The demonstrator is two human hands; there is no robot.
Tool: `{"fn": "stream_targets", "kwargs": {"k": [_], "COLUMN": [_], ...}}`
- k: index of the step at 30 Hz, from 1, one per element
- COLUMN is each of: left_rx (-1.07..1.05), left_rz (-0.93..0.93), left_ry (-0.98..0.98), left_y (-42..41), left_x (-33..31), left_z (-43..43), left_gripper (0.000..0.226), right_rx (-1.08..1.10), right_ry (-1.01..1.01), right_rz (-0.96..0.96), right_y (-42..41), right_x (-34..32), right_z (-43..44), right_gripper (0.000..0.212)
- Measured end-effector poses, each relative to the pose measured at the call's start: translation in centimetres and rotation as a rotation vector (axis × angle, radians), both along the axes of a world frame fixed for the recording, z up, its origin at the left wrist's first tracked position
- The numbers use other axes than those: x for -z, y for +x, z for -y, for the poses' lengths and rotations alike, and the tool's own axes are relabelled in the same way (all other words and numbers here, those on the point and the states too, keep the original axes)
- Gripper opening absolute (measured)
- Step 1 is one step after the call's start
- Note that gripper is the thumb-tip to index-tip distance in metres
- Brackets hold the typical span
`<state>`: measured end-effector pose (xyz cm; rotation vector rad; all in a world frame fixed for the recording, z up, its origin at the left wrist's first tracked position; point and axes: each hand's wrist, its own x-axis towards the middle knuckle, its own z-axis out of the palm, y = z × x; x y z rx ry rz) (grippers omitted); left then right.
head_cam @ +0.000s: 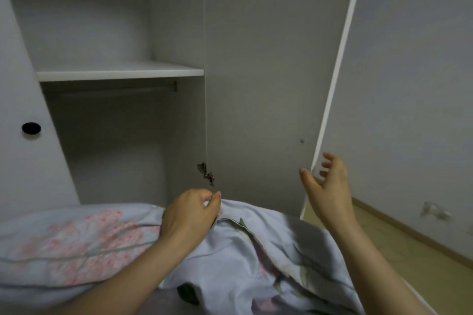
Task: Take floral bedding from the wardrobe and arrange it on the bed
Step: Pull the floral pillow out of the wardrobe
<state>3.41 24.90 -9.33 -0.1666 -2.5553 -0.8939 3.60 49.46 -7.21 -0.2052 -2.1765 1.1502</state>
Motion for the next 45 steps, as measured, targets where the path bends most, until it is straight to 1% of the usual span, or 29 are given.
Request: {"fn": "stream_targets", "kwargs": {"k": [1,2,4,6,13,16,21,23,25,28,37,41,45], "left_rx": [-0.008,-0.014,-0.014,-0.005,0.018,0.008,-0.011,-0.026,-0.038,-0.055,-0.179,-0.235,-0.296], "left_rz": [0.006,0.009,0.006,0.005,0.000,0.005,0.022,0.024,0.021,0.024,0.027,0.039,0.051], "left_ry": [-0.001,-0.006,-0.014,-0.011,0.001,-0.002,-0.014,-0.019,-0.026,-0.028,-0.077,-0.048,-0.021], "left_y": [0.0,0.0,0.3,0.6,2.1,2.5,3.2,3.4,3.6,4.2,5.7,6.1,6.2], "left_x": [0.2,0.3,0.6,0.7,0.6,0.8,1.7,2.0,2.2,2.2,2.5,2.9,2.8], "left_z": [-0.1,-0.3,-0.4,-0.4,1.6,3.1,5.6,6.7,7.9,10.0,16.4,19.1,21.4], "left_gripper": [0.044,0.046,0.047,0.046,0.036,0.034,0.034,0.039,0.050,0.054,0.048,0.047,0.048], "right_rx": [-0.030,-0.078,-0.148,-0.132,-0.075,-0.107,-0.204,-0.225,-0.237,-0.258,-0.384,-0.501,-0.570], "right_ry": [-0.001,0.000,0.007,0.013,0.024,-0.006,-0.038,-0.039,-0.038,-0.018,0.012,0.036,0.037], "right_rz": [0.035,0.056,0.062,0.045,0.007,-0.029,-0.034,-0.037,-0.047,-0.043,-0.019,-0.011,-0.016], "right_y": [-0.1,-0.1,0.0,0.0,0.7,1.6,3.5,3.9,4.2,4.4,3.9,2.2,-0.1], "right_x": [0.0,0.0,-0.1,-0.1,0.9,1.1,1.2,1.3,1.3,1.3,0.7,0.6,0.9], "right_z": [0.0,0.1,0.4,0.7,2.5,4.2,7.5,8.9,10.2,12.4,19.5,23.0,27.0], "right_gripper": [0.058,0.055,0.038,0.029,0.026,0.024,0.013,0.011,0.010,0.012,0.024,0.026,0.026]}}
